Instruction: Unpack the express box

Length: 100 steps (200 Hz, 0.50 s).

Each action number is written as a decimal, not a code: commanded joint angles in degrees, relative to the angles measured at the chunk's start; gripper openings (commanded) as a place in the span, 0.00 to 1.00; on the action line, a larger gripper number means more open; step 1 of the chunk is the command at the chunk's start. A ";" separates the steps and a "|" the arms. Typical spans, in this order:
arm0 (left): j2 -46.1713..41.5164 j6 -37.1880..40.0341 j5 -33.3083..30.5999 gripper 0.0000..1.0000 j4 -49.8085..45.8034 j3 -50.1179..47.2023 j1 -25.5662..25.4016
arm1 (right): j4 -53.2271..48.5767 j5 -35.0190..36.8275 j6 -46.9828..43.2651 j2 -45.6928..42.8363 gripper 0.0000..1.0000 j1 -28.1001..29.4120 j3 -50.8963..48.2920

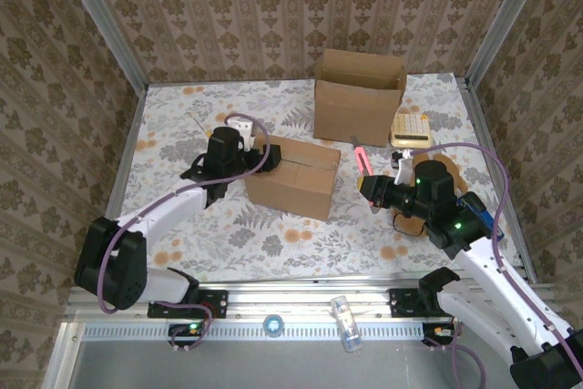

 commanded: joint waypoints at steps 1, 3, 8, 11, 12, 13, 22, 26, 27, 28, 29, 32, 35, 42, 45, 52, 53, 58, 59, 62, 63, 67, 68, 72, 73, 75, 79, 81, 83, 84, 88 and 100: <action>0.31 -1.00 -0.66 0.89 0.84 -2.64 -0.69 | 2.65 -1.66 0.97 0.21 0.00 -0.30 -0.43; 0.31 -1.03 -0.82 0.89 0.99 -2.82 -0.71 | 2.67 -1.70 0.98 0.25 0.00 -0.31 -0.43; 0.33 -1.09 -1.04 0.89 1.25 -3.29 -0.80 | 2.72 -1.81 0.98 0.31 0.00 -0.28 -0.34; 0.33 -1.15 -1.28 0.89 1.41 -3.51 -0.85 | 2.72 -1.83 1.07 0.38 0.00 -0.29 -0.34; 0.33 -1.15 -1.36 0.89 1.45 -3.65 -0.87 | 2.72 -1.83 1.07 0.40 0.00 -0.30 -0.34; 0.33 -1.19 -1.44 0.89 1.50 -3.72 -0.88 | 2.68 -1.88 1.07 0.45 0.00 -0.31 -0.30; 0.35 -1.28 -2.44 0.89 1.69 -4.36 -1.14 | 2.56 -2.00 1.22 0.72 0.00 -0.30 -0.18; 0.42 -1.41 -2.92 0.89 1.66 -4.61 -1.28 | 2.44 -2.10 1.34 0.83 0.00 -0.30 -0.04; 0.42 -1.41 -3.01 0.89 1.66 -4.68 -1.31 | 2.36 -2.10 1.38 0.80 0.00 -0.31 -0.02; 0.42 -1.41 -3.06 0.89 1.65 -4.81 -1.32 | 2.28 -2.05 1.40 0.87 0.00 -0.27 0.00; 0.46 -1.46 -3.17 0.89 1.65 -4.83 -1.37 | 2.23 -2.07 1.41 0.90 0.00 -0.25 0.05; 0.50 -1.50 -3.35 0.90 1.57 -4.98 -1.41 | 2.03 -2.20 1.50 0.95 0.00 -0.29 0.21; 0.59 -1.55 -3.56 0.90 1.38 -5.09 -1.49 | 1.75 -2.20 1.69 1.08 0.00 -0.27 0.39; 0.63 -1.59 -4.37 0.91 0.81 -5.32 -1.67 | 0.95 -2.27 2.02 1.28 0.00 -0.30 0.89; 0.76 -1.61 -4.52 0.91 0.60 -5.36 -1.80 | 0.55 -2.32 2.08 1.42 0.00 -0.31 1.15; 0.86 -1.72 -4.98 0.91 0.18 -5.60 -1.94 | -0.54 -2.36 2.36 1.66 0.00 -0.28 1.74; 0.86 -1.74 -5.05 0.92 0.08 -5.62 -1.99 | -0.71 -2.40 2.42 1.70 0.00 -0.25 1.84; 0.94 -1.77 -5.32 0.92 -0.27 -5.80 -2.11 | -1.84 -2.42 2.67 1.99 0.00 -0.27 2.44; 0.90 -1.81 -5.40 0.92 -0.27 -5.81 -2.12 | -2.11 -2.39 2.75 1.99 0.00 -0.25 2.54; 0.94 -1.85 -5.53 0.92 -0.48 -5.89 -2.20 | -2.83 -2.41 2.93 2.19 0.00 -0.24 2.89; 0.95 -1.85 -5.59 0.92 -0.56 -5.94 -2.21 | -3.09 -2.43 3.01 2.18 0.00 -0.23 2.99; 1.03 -1.86 -5.79 0.92 -0.75 -6.05 -2.29 | -4.08 -2.53 3.36 2.41 0.00 -0.23 3.43; 1.03 -1.86 -5.85 0.92 -0.82 -6.06 -2.34 | -4.33 -2.58 3.40 2.46 0.00 -0.27 3.52; 0.99 -2.02 -6.01 0.92 -1.07 -6.19 -2.38 | -5.25 -2.78 3.78 2.64 0.00 -0.25 3.88; 1.01 -2.07 -6.09 0.92 -1.11 -6.22 -2.39 | -5.48 -2.84 3.88 2.76 0.00 -0.24 3.96; 1.03 -2.06 -6.13 0.92 -1.24 -6.26 -2.43 | -5.95 -2.94 4.03 2.84 0.00 -0.29 4.14; 1.12 -2.19 -6.33 0.92 -1.51 -6.25 -2.47 | -6.83 -3.25 4.58 3.02 0.00 -0.25 4.41; 1.12 -2.16 -6.35 0.92 -1.60 -6.25 -2.47 | -7.36 -3.46 4.72 3.04 0.00 -0.25 4.52; 1.19 -2.20 -6.48 0.92 -1.86 -6.25 -2.50 | -7.89 -3.49 4.95 3.11 0.00 -0.28 4.67; 1.20 -2.25 -6.55 0.92 -1.86 -6.25 -2.53 | -8.12 -3.58 5.03 3.17 0.00 -0.30 4.71; 1.29 -2.21 -6.63 0.92 -2.09 -6.25 -2.56 | -9.08 -3.79 5.57 3.33 0.00 -0.31 4.88; 1.78 -2.41 -6.84 0.92 -2.85 -6.04 -2.57 | -11.71 -4.27 6.95 3.57 0.00 -0.31 5.13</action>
